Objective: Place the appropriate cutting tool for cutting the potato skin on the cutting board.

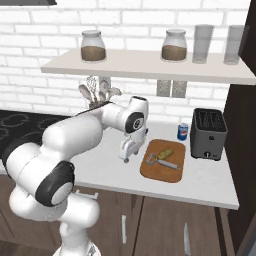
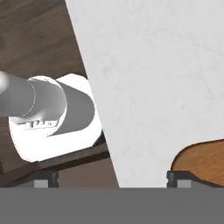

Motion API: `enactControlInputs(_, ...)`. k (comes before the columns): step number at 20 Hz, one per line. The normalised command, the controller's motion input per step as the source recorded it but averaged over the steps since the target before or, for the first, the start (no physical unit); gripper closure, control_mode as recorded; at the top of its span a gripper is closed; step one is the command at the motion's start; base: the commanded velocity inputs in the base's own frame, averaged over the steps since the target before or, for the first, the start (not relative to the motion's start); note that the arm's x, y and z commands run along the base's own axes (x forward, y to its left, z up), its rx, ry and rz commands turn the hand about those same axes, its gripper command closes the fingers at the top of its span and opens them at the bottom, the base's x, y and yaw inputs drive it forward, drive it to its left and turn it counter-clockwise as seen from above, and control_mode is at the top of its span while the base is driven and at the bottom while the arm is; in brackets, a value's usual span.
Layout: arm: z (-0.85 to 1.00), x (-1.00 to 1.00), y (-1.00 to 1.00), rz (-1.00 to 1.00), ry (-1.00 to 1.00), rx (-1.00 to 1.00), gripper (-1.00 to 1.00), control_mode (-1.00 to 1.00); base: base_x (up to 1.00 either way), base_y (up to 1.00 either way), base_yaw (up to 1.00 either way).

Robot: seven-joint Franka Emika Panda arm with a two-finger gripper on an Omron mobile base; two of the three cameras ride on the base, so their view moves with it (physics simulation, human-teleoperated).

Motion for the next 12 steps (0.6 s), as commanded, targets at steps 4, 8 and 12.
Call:
enactControlInputs(4, 0.31, -0.65, 1.0, -0.02, 0.0, -0.03, -1.0, -1.0, 0.0, 0.0, 0.0)
enactControlInputs(8, 0.34, -0.62, 1.0, -0.03, 0.0, -0.04, -1.0, -1.0, 0.0, 0.0, 0.0)
enactControlInputs(12, 0.27, -0.51, 1.0, -0.03, 0.0, -0.03, -1.0, -1.0, 0.0, 0.0, 0.0)
